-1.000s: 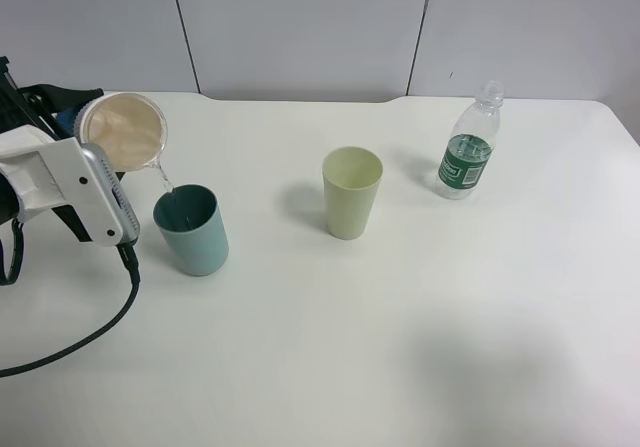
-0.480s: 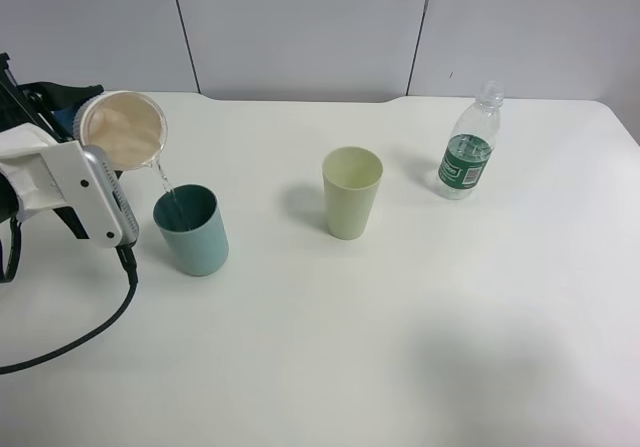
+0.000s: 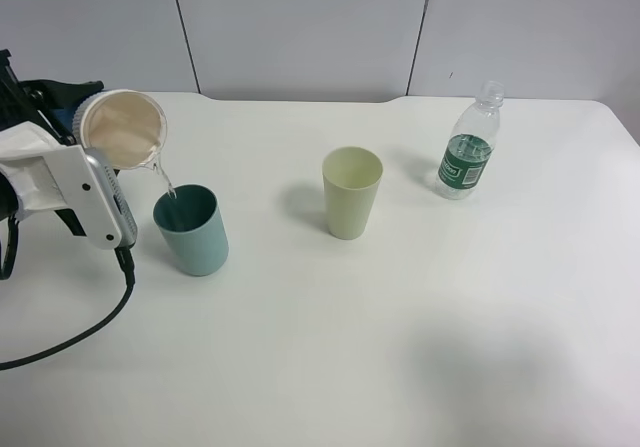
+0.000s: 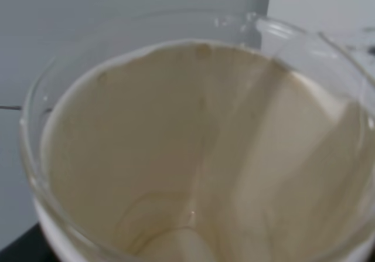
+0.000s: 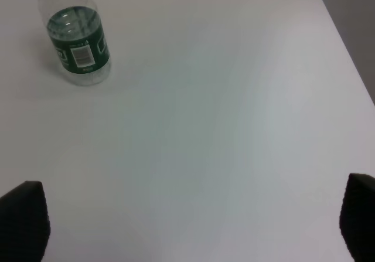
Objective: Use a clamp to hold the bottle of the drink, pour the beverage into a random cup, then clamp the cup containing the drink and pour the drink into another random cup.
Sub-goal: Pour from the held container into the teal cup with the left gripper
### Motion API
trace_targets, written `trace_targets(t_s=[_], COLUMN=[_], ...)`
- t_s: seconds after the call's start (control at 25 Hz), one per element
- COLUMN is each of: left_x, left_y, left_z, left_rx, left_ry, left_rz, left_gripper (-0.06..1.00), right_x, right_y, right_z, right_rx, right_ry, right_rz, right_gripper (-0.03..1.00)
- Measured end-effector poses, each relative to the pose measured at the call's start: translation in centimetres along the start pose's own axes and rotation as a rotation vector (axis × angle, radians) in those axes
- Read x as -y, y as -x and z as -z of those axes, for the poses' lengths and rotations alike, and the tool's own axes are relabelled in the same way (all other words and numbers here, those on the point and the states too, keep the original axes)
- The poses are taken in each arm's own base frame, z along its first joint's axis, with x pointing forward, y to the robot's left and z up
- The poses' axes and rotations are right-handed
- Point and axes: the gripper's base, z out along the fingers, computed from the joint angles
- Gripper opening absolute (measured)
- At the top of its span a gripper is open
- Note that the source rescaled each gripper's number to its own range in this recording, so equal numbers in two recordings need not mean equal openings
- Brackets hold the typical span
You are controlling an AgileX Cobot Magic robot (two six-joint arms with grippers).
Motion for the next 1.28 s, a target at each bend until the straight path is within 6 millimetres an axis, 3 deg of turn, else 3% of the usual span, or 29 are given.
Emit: trace_targets(t_s=[1.28], left_x=[-0.78], left_y=[-0.01], left_z=[0.03], left_rx=[-0.004], left_ry=[0.085], left_rz=[-0.06], left_gripper=[0.01], right_x=[0.0], right_y=[0.0], right_z=[0.0], right_rx=[0.0], right_ry=[0.0], right_rz=[0.0], right_gripper=[1.0])
